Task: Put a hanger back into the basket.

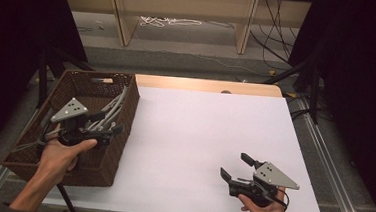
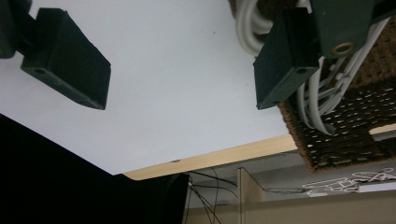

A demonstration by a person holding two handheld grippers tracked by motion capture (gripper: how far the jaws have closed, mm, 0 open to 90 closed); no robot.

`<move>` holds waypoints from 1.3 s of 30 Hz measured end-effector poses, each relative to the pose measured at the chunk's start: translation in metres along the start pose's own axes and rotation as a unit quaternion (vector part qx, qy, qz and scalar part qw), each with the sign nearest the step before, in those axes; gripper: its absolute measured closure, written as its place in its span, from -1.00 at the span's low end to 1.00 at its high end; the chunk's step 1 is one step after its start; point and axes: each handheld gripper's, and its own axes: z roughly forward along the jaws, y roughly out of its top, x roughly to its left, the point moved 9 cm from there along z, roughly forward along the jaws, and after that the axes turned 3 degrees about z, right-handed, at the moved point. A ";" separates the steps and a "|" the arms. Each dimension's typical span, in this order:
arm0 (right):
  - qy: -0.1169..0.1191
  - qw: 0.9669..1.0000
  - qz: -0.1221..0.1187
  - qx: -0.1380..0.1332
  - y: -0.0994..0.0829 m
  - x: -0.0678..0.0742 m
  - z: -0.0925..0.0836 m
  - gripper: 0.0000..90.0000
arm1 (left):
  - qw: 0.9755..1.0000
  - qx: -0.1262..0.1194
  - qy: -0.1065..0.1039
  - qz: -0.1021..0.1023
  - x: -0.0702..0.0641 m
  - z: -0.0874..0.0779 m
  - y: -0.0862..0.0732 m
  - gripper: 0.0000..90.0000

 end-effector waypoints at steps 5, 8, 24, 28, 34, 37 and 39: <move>0.002 1.000 0.000 0.003 0.000 0.000 0.000 -0.61 | 1.000 -0.012 -0.002 0.010 -0.010 0.006 0.002 -0.59; 0.007 1.000 0.003 -0.004 0.000 0.002 0.001 -0.61 | 1.000 -0.018 -0.007 0.013 -0.018 0.010 0.002 -0.59; 0.006 1.000 0.003 -0.009 0.002 0.003 0.000 -0.64 | 0.998 -0.052 -0.028 0.027 -0.052 0.028 -0.002 -0.60; 0.006 1.000 -0.005 -0.019 0.004 0.002 0.001 -0.64 | 0.997 -0.054 -0.036 0.041 -0.061 0.033 -0.009 -0.61; 0.003 1.000 -0.007 -0.015 0.004 0.002 0.000 -0.65 | 0.995 -0.067 -0.046 0.053 -0.070 0.035 -0.019 -0.61; 0.002 1.000 -0.007 -0.006 0.003 0.002 -0.001 -0.65 | 0.995 -0.072 -0.048 0.050 -0.072 0.036 -0.025 -0.62; 0.005 1.000 0.000 -0.004 0.002 0.004 -0.002 -0.65 | 0.994 -0.081 -0.044 0.060 -0.072 0.035 -0.028 -0.63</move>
